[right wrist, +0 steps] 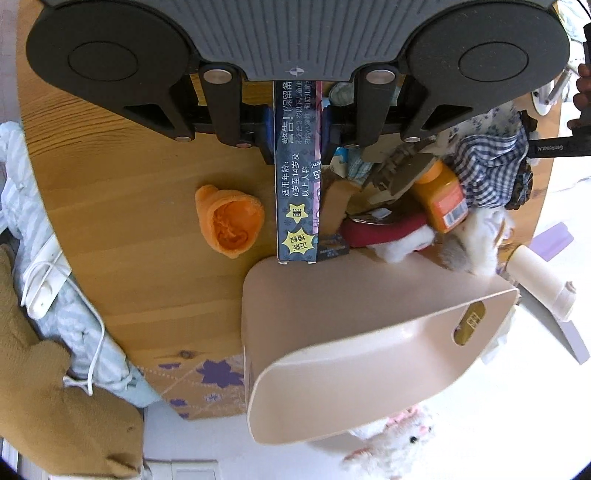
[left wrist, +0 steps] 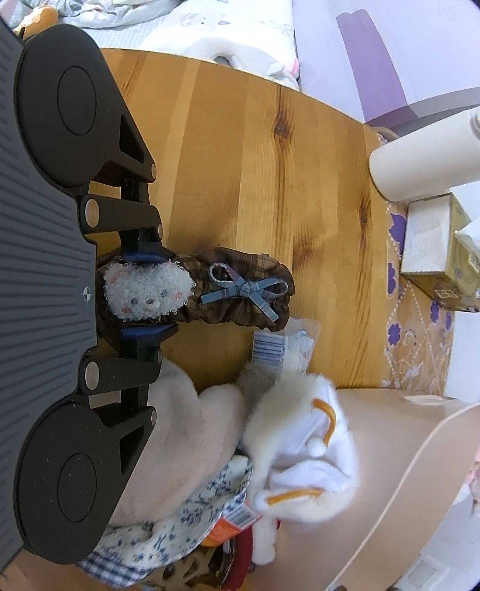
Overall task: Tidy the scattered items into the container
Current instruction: 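Carry the brown plush and snack box into the basket and release both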
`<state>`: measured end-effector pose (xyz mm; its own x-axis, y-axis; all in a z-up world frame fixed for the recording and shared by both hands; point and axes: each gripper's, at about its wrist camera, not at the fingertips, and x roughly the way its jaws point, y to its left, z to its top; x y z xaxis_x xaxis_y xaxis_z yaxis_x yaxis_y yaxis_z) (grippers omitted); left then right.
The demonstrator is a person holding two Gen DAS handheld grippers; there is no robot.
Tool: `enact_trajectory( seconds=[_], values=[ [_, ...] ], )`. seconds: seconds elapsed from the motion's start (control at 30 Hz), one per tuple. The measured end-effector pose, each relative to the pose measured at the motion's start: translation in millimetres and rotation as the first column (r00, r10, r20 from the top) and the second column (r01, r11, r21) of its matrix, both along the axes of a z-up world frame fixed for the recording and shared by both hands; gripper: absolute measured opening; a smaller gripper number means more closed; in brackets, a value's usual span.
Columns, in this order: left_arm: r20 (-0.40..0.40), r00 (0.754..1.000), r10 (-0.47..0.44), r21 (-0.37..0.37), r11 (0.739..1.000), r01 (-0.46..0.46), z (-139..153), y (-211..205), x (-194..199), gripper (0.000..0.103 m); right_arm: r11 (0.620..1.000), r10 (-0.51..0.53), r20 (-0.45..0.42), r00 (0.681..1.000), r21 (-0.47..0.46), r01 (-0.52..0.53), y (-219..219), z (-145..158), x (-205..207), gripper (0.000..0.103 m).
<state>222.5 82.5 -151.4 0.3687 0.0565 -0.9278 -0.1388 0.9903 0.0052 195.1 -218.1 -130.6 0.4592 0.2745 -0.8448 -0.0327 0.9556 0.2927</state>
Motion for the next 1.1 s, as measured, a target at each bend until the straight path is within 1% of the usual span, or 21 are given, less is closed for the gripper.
enact_trajectory(
  seconds=[0.17, 0.4, 0.57, 0.8, 1.03, 1.1],
  values=[
    [0.025, 0.999, -0.023, 0.016, 1.0, 0.023, 11.6, -2.1, -10.7, 0.031, 1.0, 0.015, 0.043, 0.999, 0.007, -0.015, -3.7, 16.4, -11.3, 0.022],
    [0.059, 0.998, -0.014, 0.013, 1.0, 0.013, 28.8, 2.5, -26.9, 0.031, 0.999, 0.034, 0.1, 0.994, 0.023, -0.036, -6.7, 41.6, -22.6, 0.022],
    [0.101, 0.993, -0.059, 0.035, 0.998, 0.055, 49.8, -0.3, -37.8, 0.031, 0.998, 0.053, 0.151, 0.987, 0.024, -0.057, -6.4, 62.3, -26.3, 0.022],
    [0.181, 0.976, -0.123, 0.047, 0.992, 0.116, 87.9, -9.0, -41.4, 0.031, 0.997, 0.059, 0.224, 0.973, 0.028, -0.067, -11.4, 88.6, -22.7, 0.022],
    [0.258, 0.951, -0.173, 0.048, 0.985, 0.166, 124.6, -25.2, -24.9, 0.031, 0.998, 0.051, 0.287, 0.957, 0.028, -0.061, -13.9, 111.3, -13.3, 0.022],
    [0.278, 0.94, -0.195, 0.062, 0.981, 0.186, 133.1, -31.9, -20.0, 0.031, 0.998, 0.046, 0.301, 0.953, 0.034, -0.059, -13.4, 115.8, -9.0, 0.022]
  ],
)
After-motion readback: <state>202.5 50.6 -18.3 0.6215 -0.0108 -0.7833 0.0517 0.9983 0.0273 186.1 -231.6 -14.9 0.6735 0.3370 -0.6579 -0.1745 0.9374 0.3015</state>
